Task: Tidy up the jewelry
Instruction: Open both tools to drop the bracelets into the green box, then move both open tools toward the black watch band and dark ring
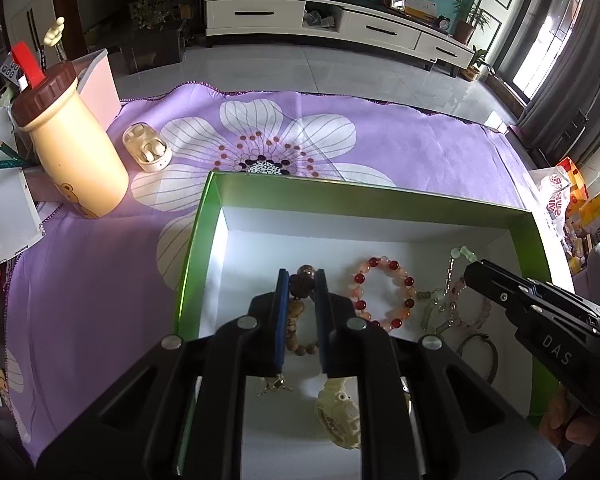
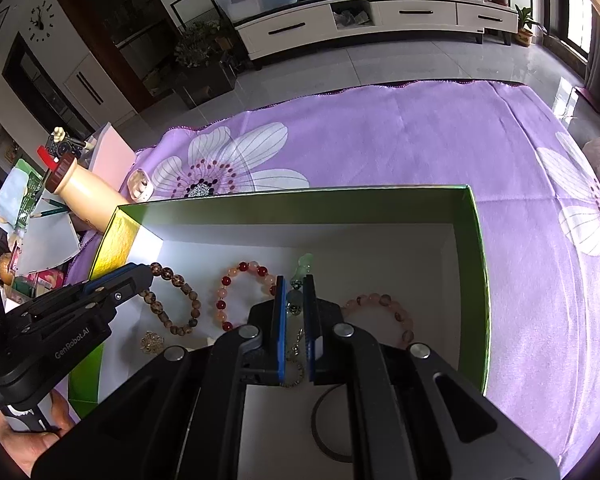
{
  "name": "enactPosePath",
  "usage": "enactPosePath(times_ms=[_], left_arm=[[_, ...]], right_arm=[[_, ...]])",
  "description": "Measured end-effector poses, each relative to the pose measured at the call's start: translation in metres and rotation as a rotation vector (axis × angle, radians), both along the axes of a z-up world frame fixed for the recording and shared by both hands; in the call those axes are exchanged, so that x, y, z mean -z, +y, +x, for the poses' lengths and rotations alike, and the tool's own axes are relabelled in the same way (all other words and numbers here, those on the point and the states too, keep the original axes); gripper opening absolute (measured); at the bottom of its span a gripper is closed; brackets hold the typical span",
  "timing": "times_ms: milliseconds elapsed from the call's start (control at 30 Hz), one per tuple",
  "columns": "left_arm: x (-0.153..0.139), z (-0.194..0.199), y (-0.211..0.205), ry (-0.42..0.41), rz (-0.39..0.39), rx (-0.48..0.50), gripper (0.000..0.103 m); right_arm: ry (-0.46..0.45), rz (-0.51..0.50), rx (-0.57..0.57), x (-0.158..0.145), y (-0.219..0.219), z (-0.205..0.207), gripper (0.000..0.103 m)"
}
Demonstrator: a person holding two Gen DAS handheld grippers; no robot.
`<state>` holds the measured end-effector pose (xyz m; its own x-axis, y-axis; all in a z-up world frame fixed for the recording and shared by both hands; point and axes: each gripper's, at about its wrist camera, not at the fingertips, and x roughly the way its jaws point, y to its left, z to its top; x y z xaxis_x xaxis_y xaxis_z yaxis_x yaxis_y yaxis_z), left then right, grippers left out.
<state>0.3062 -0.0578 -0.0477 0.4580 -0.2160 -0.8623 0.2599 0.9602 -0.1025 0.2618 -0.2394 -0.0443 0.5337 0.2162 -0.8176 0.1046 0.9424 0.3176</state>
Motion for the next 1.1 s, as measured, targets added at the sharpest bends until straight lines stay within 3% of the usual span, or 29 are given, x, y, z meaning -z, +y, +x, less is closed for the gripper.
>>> enactPosePath(times_ms=[100,200,300,433,567,633,667,733,933,1100], left_arm=[[-0.001,-0.001,-0.001,-0.008,0.000,0.002,0.012],[-0.004,-0.002,-0.002,-0.020,0.000,0.002,0.012],[-0.007,-0.005,-0.002,-0.032,-0.004,0.006,0.017],[-0.019,-0.016,-0.001,-0.064,-0.042,0.006,0.044],[-0.040,-0.032,0.003,-0.105,-0.080,0.015,0.063],[-0.054,-0.045,0.010,-0.132,-0.108,0.014,0.079],[-0.060,-0.051,0.013,-0.142,-0.118,0.018,0.081],[-0.071,-0.066,0.022,-0.167,-0.130,0.018,0.091],[-0.089,-0.125,0.077,-0.218,-0.151,-0.015,0.097],[-0.078,-0.172,0.121,-0.253,-0.096,-0.078,0.098]], right_arm=[[-0.003,-0.003,0.004,-0.001,-0.001,0.000,0.010],[-0.006,0.008,0.022,-0.001,-0.004,-0.002,0.027],[-0.027,0.023,0.027,-0.004,-0.006,-0.006,0.027],[-0.072,0.032,0.004,-0.015,-0.005,-0.022,0.033],[-0.127,0.033,-0.023,-0.029,-0.004,-0.045,0.035],[-0.162,0.042,-0.038,-0.037,-0.003,-0.063,0.044],[-0.178,0.044,-0.042,-0.039,-0.003,-0.073,0.055],[-0.207,0.028,-0.056,-0.044,-0.003,-0.096,0.060],[-0.299,0.000,-0.103,-0.060,-0.007,-0.170,0.063],[-0.307,-0.081,-0.130,-0.058,-0.002,-0.215,0.064]])
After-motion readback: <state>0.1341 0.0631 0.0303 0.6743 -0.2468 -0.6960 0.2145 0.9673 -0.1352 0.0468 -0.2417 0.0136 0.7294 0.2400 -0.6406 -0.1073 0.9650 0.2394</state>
